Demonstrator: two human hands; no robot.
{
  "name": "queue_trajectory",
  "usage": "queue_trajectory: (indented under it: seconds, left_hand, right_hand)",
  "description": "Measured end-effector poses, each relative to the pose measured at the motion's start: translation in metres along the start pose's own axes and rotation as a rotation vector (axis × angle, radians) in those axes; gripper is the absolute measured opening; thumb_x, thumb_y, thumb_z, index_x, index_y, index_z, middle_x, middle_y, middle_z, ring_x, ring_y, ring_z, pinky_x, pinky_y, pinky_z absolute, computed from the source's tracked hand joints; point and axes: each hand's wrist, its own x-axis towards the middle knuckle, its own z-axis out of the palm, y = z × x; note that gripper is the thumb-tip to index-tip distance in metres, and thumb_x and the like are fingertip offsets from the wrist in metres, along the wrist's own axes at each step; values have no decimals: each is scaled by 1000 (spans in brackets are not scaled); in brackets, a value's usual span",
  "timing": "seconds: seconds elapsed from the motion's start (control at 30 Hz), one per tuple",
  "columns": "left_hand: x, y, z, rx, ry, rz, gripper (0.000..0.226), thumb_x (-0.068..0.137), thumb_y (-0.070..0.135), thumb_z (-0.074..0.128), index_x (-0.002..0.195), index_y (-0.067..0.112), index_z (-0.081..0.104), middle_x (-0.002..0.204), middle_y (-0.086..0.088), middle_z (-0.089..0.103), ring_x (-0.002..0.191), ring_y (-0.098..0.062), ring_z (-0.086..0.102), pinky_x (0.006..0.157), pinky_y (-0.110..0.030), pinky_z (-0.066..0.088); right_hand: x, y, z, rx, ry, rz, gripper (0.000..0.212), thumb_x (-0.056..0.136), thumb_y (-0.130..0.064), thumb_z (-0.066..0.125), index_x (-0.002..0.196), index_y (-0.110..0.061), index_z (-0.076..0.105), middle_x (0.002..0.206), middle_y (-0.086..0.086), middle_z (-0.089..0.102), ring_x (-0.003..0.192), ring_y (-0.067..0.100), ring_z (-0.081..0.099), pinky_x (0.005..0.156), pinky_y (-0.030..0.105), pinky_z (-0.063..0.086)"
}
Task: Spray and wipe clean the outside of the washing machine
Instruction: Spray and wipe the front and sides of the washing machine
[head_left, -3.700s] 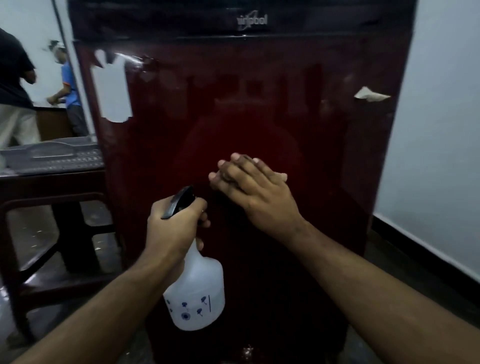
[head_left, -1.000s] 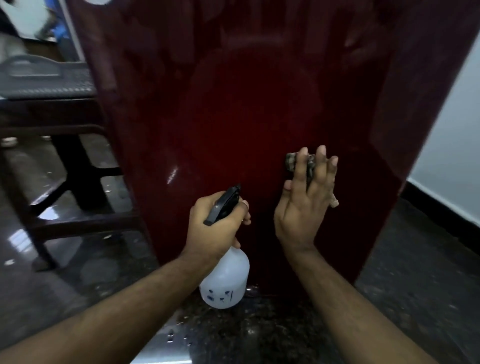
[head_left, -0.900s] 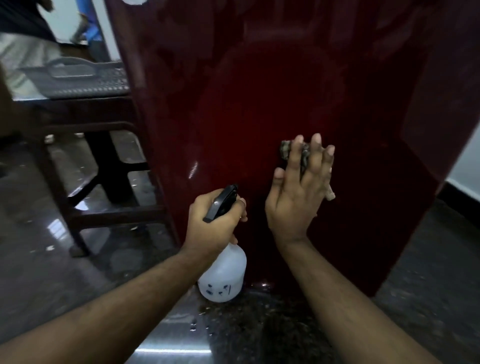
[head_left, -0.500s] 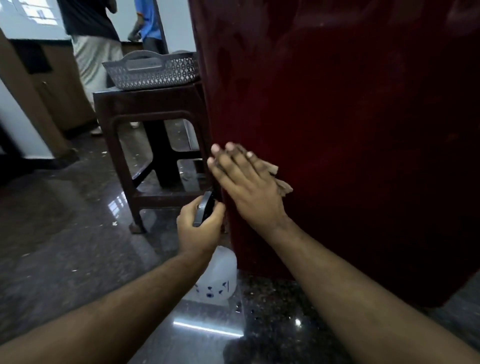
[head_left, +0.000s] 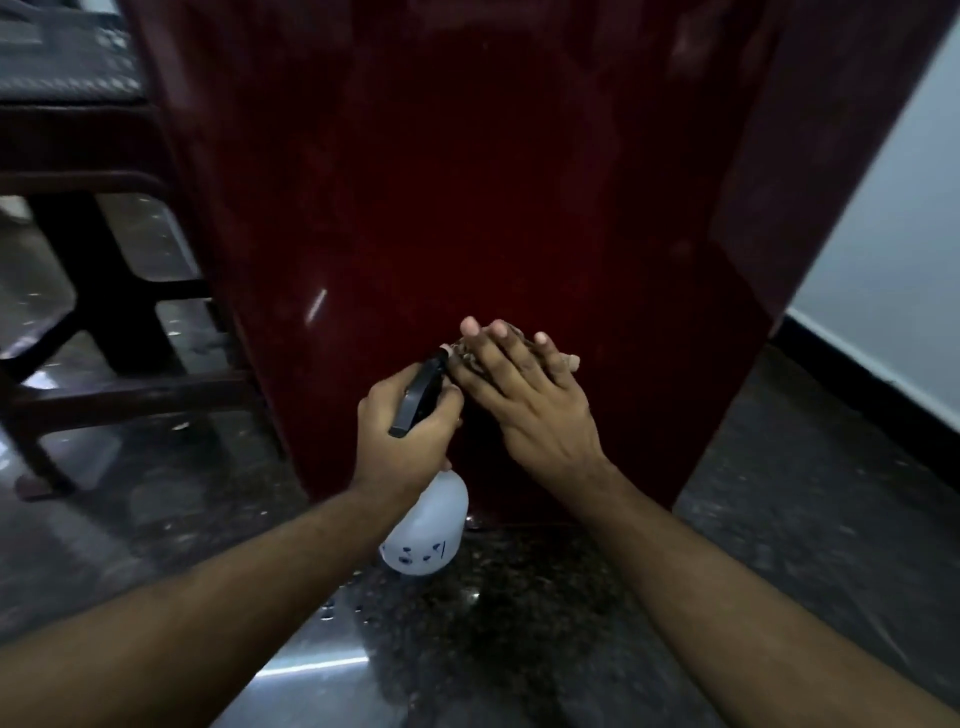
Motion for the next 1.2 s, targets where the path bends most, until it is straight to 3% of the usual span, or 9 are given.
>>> queue_trajectory:
  seconds: [0.2, 0.33, 0.43, 0.5, 0.63, 0.73, 0.9, 1.03, 1.2]
  left_hand:
    - [10, 17, 79, -80, -117, 58, 14, 100, 11, 65, 88, 4, 68, 75, -20, 67, 66, -40, 69, 44, -30, 52]
    - [8, 20, 113, -148, -161, 40, 14, 100, 10, 65, 88, 2, 67, 79, -21, 67, 69, -32, 71, 46, -32, 52]
    - [-2, 14, 119, -162, -213, 20, 11, 101, 8, 65, 91, 3, 67, 82, -23, 66, 75, -23, 72, 47, -32, 53]
    - [-9, 6, 113, -154, -236, -8, 10, 101, 9, 64, 92, 5, 68, 82, -19, 67, 74, -33, 69, 49, -34, 53]
    - [-13, -11, 89, -110, -223, -58, 14, 100, 10, 66, 87, 6, 67, 77, -15, 66, 73, -47, 65, 47, -33, 52]
    - [-12, -18, 70, -68, -199, -62, 15, 100, 11, 67, 85, 7, 67, 77, -19, 66, 71, -47, 64, 45, -34, 53]
    - [-11, -24, 17, 37, -93, -53, 15, 98, 10, 68, 84, 6, 68, 73, -17, 69, 65, -28, 68, 49, -37, 53]
    - [-20, -27, -35, 118, 34, -50, 13, 96, 11, 69, 83, 10, 69, 70, -13, 69, 67, -36, 69, 52, -49, 55]
    - [-29, -27, -84, 117, 389, -166, 54, 92, 14, 77, 69, 62, 69, 67, 24, 69, 68, -29, 65, 65, -55, 59]
  right_hand:
    - [-44, 73, -24, -117, 34, 311, 78, 103, -15, 50, 164, -30, 3, 171, 6, 4, 156, 22, 9, 124, 47, 12]
    - [-66, 99, -32, -69, 74, 562, 68, 108, -24, 45, 163, -31, 6, 169, 2, 0, 158, 21, 8, 124, 45, 19]
    - [-82, 103, -29, 80, 154, 716, 62, 105, -24, 55, 159, -31, 26, 170, -4, 13, 149, 22, 31, 112, 32, 25]
    - [-91, 100, -21, 225, 218, 736, 59, 100, -14, 62, 152, -27, 38, 168, 1, 25, 134, 24, 40, 110, 27, 25]
    - [-96, 82, -8, 433, 312, 808, 56, 94, -2, 65, 139, -33, 54, 153, 7, 26, 138, 30, 31, 114, 47, 38]
    - [-88, 64, 1, 384, 262, 740, 51, 96, -12, 61, 139, -36, 54, 146, 7, 26, 136, 29, 29, 107, 58, 40]
    - [-33, 10, 26, 259, 334, 629, 46, 100, -14, 50, 142, -33, 45, 147, 5, 29, 135, 31, 36, 103, 59, 40]
    - [26, -49, 39, 242, 334, 356, 61, 104, -10, 45, 160, -27, 27, 165, -3, 24, 157, 17, 10, 101, 58, 49]
    - [87, -125, 25, 409, 244, 311, 69, 99, -14, 39, 163, -26, 16, 170, -4, 15, 157, 14, 4, 115, 49, 28]
